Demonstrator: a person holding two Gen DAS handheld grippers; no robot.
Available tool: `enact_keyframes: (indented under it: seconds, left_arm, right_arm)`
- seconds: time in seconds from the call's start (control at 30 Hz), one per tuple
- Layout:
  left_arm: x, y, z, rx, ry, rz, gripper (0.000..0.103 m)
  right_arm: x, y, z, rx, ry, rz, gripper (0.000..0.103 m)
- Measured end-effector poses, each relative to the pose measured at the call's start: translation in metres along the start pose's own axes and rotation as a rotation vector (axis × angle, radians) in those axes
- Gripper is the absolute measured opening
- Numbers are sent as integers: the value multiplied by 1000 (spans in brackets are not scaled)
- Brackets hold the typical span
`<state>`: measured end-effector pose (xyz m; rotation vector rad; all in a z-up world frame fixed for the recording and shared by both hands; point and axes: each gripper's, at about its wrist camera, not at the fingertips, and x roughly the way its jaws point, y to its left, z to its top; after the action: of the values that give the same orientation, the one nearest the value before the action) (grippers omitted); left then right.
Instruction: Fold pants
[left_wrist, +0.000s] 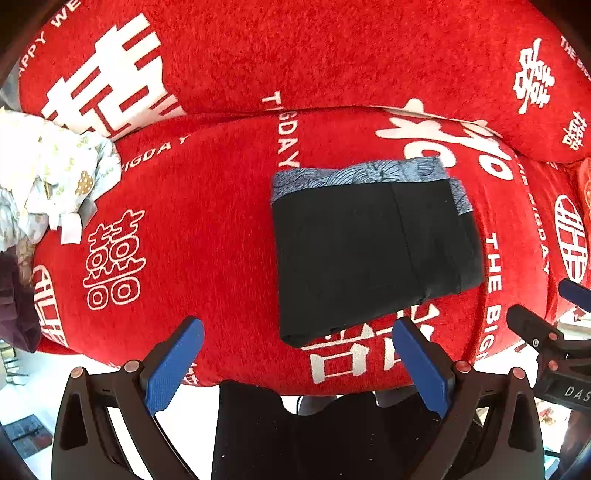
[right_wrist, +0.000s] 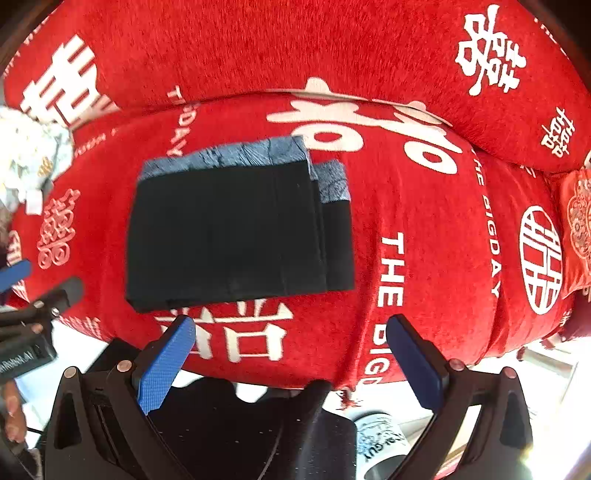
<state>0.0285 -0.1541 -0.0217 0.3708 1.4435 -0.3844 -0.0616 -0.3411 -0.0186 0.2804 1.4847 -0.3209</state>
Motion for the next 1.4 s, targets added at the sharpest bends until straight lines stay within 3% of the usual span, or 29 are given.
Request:
enact_keyframes:
  seconds: [0.37, 0.57, 0.9, 1.4]
  left_arm:
    - [-16, 2, -10, 17, -28, -20, 102]
    - [-21, 5, -14, -1, -29, 26, 102]
    - [-25, -14, -16, -57, -18, 57, 102]
    - [-20, -33, -26, -77, 15, 42, 102]
  right_arm:
    - [-19, 15, 1, 11, -44, -11, 103]
    - [-24, 19, -3, -5, -51, -6, 103]
    - [-24, 1, -3, -30, -23, -7, 103]
    - [-14, -11, -10, -74, 1, 11, 103]
